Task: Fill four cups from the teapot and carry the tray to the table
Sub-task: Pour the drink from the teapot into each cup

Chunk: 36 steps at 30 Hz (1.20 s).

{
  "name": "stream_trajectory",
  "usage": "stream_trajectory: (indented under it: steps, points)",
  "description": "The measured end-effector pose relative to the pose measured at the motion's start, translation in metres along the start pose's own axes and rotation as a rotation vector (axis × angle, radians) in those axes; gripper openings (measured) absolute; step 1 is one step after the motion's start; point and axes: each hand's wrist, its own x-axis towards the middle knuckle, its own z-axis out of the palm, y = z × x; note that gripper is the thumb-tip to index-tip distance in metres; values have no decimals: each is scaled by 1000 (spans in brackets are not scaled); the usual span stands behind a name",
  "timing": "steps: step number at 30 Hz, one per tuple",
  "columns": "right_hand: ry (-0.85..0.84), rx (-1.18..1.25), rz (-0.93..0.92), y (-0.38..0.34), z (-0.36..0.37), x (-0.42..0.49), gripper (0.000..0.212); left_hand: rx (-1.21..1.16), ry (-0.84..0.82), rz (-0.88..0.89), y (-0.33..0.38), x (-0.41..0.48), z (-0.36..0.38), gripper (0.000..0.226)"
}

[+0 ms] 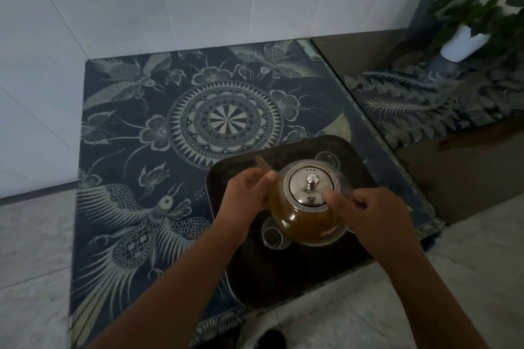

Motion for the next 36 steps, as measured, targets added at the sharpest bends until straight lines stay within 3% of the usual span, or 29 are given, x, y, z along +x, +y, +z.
stream_trajectory:
  steps: [7,12,16,20,36]
  points:
    - [-17,9,132,14,-3,-9,85,17,-64,-61,-12,6,9,17]
    - [14,34,166,17,-9,-30,60,49,-99,-88,-22,-4,20,12]
    - [30,8,189,23,-13,-49,71,52,-120,-99,-29,-17,26,14]
    - [39,12,201,34,-16,-70,61,54,-125,-103,-34,-33,34,14]
    - [-36,-98,240,53,-19,-111,61,-56,-139,-276,-81,-74,50,16]
